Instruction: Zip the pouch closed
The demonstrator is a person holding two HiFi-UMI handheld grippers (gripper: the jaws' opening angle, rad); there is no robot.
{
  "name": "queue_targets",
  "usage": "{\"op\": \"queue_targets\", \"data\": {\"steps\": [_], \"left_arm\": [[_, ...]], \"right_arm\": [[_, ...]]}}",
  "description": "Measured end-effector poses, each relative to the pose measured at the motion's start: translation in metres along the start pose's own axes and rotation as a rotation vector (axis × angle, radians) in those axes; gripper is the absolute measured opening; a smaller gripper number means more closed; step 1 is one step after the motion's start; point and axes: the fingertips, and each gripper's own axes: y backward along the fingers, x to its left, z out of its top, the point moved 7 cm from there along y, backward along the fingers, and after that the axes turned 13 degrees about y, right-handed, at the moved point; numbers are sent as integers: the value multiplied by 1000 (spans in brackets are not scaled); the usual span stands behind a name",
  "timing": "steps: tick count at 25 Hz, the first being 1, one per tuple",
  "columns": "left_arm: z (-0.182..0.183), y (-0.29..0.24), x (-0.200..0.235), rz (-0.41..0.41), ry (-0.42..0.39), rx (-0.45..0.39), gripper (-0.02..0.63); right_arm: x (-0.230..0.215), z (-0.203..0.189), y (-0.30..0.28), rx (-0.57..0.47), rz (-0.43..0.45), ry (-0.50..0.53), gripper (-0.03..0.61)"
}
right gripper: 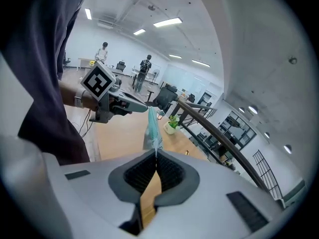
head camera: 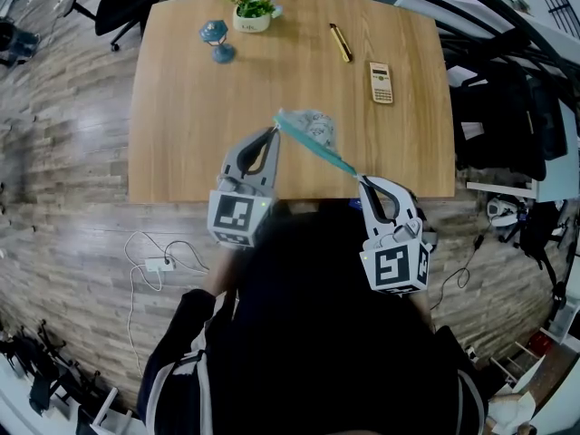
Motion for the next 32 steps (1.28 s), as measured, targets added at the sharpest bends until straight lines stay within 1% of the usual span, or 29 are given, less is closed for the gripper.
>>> {"op": "queue_targets", "data": {"steps": [4,7,8,10,11,13,17,19,21,22,24,27,29,32], "left_arm": [[1,1,5,-2,30,2,3],[1,1,6,16,26,-3,3],[2,2,9,38,35,-6,3],[5,7,27,117,73,-15,2],[7,12,38,160,86,-21,2],[14,24,56,229,70,-37,2],[38,43,64,301,-46,-98,2],[48,53,63,335,-98,-132,2],[53,60,62,365,-112,-166,2],[55,64,62,376,-106,-175,2],[58,69,62,380,-92,-175,2],[60,75,60,375,-106,-184,2],[61,76,58,377,-117,-192,2],[66,76,56,367,-123,-213,2]], "right_arm": [[-1,4,-1,-13,4,5,15],[-3,0,-6,-17,9,-16,17],[-5,-2,-7,-19,-6,-31,17],[-13,-9,-4,-24,-76,-74,17],[-19,-13,-1,-31,-112,-105,17],[-33,-24,6,-72,-174,-200,15],[-59,-45,14,-223,-315,-448,14],[-66,-56,8,-297,-359,-572,14],[-71,-66,0,-336,-383,-641,14],[-72,-68,-4,-343,-393,-649,14],[-75,-69,-11,-353,-409,-633,14],[-77,-62,-15,-383,-411,-547,12],[-78,-56,-18,-378,-413,-487,12],[-79,-50,-20,-389,-408,-474,12]]}}
